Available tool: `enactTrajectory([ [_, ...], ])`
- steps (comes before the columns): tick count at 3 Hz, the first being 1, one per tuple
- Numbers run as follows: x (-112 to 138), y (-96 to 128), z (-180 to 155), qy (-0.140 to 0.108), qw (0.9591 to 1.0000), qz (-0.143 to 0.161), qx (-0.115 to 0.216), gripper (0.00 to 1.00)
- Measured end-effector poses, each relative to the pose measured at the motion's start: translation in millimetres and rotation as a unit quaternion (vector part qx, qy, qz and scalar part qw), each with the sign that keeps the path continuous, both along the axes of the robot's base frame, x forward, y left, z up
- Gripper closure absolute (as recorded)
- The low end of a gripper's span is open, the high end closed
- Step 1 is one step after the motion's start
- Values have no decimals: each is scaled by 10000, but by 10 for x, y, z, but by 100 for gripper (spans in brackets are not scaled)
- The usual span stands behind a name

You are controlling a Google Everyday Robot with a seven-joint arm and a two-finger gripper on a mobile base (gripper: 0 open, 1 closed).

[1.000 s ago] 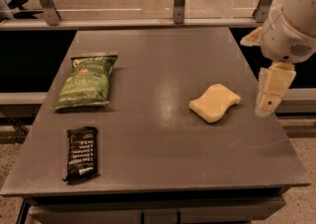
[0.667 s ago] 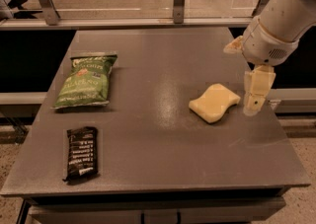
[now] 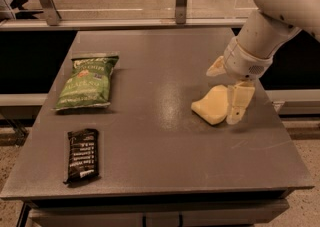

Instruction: Pick sponge

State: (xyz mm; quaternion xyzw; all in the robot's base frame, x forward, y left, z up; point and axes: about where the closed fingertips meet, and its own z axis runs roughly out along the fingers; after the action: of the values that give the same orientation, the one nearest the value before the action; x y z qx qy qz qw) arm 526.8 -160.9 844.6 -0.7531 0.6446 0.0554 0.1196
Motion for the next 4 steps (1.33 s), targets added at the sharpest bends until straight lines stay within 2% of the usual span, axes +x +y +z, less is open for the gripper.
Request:
enactTrajectory([
  [1, -17, 111, -211, 146, 9997, 190, -85, 41],
  [3, -26, 112, -164, 179, 9996, 224, -75, 88],
  [4, -14, 21, 241, -132, 9994, 177, 273, 100],
])
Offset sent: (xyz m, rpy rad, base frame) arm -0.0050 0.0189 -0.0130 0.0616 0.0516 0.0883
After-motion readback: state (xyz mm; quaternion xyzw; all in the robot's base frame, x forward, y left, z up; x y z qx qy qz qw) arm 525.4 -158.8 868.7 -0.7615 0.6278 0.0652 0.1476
